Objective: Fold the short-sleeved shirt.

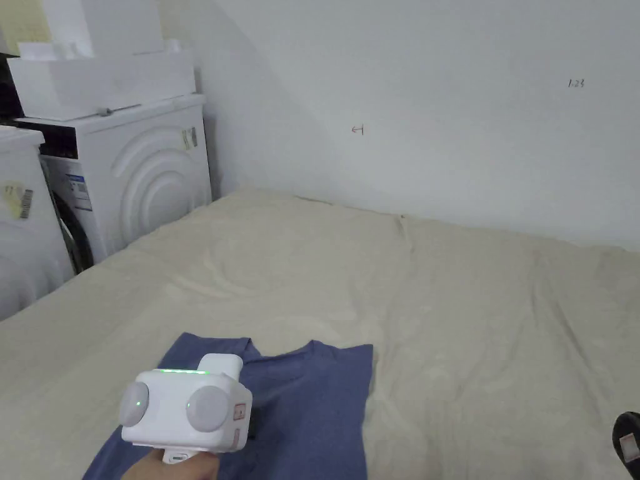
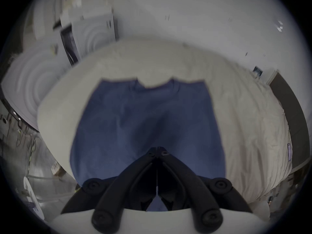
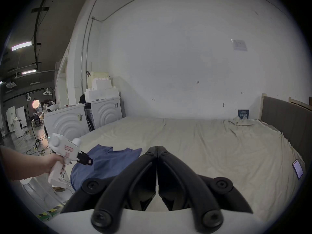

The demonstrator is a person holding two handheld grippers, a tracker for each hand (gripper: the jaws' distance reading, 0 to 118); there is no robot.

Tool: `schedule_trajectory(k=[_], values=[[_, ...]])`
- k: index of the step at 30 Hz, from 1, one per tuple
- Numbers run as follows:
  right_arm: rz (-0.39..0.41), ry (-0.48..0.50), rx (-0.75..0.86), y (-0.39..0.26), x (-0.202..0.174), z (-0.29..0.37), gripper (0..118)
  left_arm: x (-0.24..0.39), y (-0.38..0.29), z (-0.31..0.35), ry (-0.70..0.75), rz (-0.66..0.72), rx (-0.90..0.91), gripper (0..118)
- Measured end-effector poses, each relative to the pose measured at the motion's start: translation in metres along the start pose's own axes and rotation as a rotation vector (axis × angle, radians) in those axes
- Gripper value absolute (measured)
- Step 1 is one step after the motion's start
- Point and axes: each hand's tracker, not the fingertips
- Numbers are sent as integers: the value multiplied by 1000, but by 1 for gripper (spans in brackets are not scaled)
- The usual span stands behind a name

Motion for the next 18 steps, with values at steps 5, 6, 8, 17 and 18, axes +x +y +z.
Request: schedule_trajectory(k=[5,6,8,17,18], values=[[-1,0,-35,-9,6,-7,3,-6,8,-51,129,-89,-96,77],[4,-2,-40,-10,7,-9,3,-7,8,-57,136,-98,-117,103],[9,-2,-53,-11,9,-13,3,-9,5,-67,130,-119,-144,111],[-12,0,-61,-16,14,-24,3,-14,-5,-95,109,-167,-180,118],[-24,6,-67,-17,14,-24,3,-13,-8,-97,103,-165,-183,118]])
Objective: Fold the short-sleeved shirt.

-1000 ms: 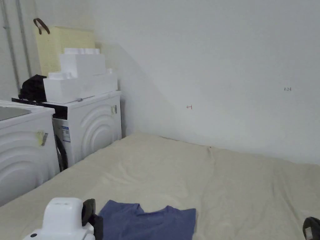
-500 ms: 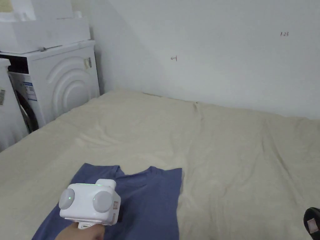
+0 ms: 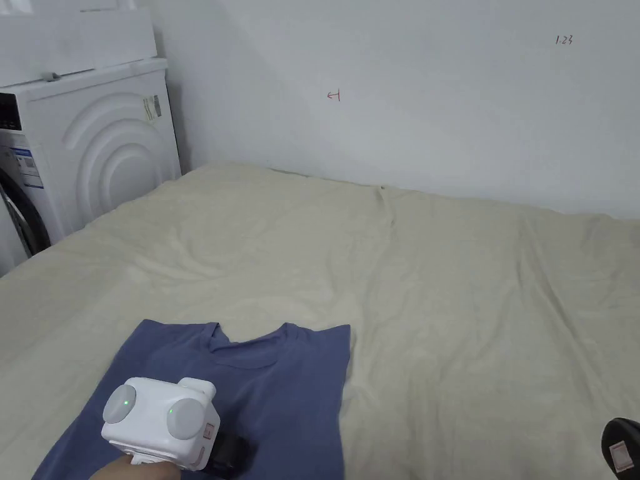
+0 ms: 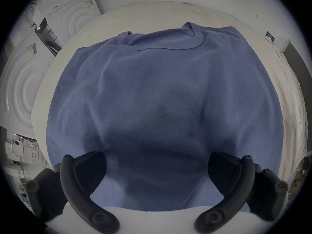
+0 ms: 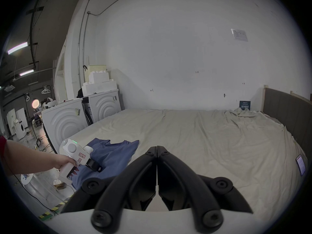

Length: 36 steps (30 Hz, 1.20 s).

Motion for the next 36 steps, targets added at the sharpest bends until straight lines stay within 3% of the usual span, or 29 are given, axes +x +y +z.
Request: schedule_trajectory(k=[5,8,11,14,24,28,36], values=[[-11,-13,-14,-4,3,0,3,8,-6,3,25,6,12,117],[-17,-15,-13,-4,7,4,3,6,-5,16,-16,38,20,99],[-18,-16,-12,0,6,7,3,11,-2,27,-43,-22,36,70],[-41,-13,-7,1,7,12,3,14,-4,32,-8,-71,68,1],[-29,-18,25,14,9,35,3,-23,-15,55,-138,83,109,1],[-56,-26,51,21,16,43,3,-35,-20,103,-127,2,200,1],[-98,-46,107,30,30,70,3,-39,-44,214,-235,40,371,1]])
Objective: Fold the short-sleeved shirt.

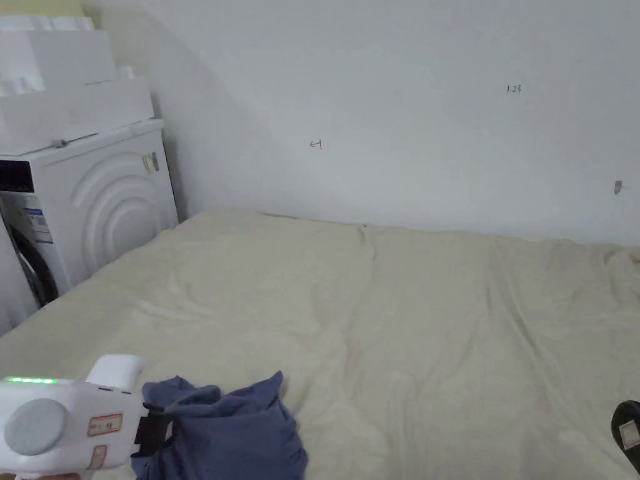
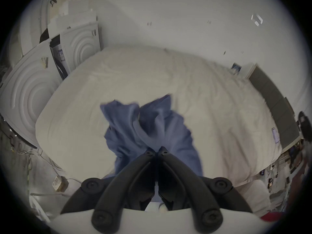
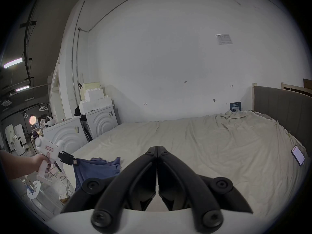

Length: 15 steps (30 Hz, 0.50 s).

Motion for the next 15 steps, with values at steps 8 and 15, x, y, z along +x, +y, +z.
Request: schedule_trajectory(k=[8,15], values=[[-4,-43,76,8,17,31,3,90,54,103,-141,-116,198,1],[-43,-112,116,10,46,47,3,199,123,123,-340,-213,273,1]])
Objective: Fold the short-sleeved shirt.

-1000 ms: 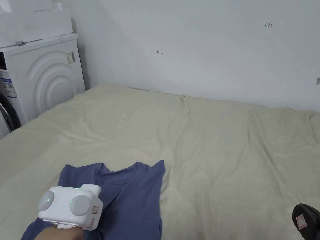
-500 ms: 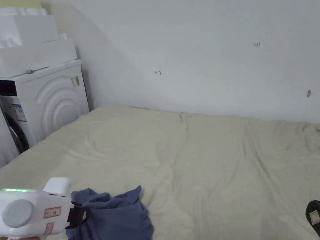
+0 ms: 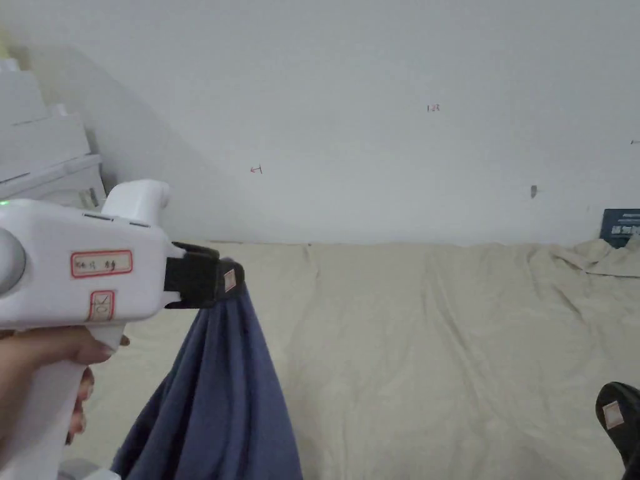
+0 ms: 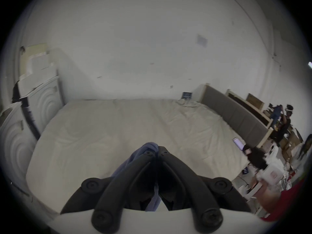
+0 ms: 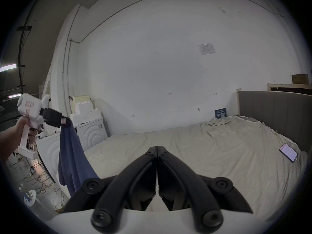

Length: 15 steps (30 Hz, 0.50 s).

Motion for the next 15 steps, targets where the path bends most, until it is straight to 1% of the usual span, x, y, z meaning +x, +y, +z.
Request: schedule_trajectory(k=[3,4,8,11,12,15], values=[[-12,-34,21,3,18,6,3,43,14,-38,-81,-70,-6,1],[-16,-50,29,4,24,8,3,58,17,-55,-120,-88,-28,1],[-25,-125,40,3,49,13,3,107,16,-129,-202,-141,-102,1],[-34,-171,24,-2,67,14,3,136,3,-197,-219,-173,-183,1],[-46,-179,19,-4,71,14,3,143,-5,-218,-218,-159,-208,1],[-65,-205,8,-12,85,15,3,159,-39,-294,-209,-169,-364,1]])
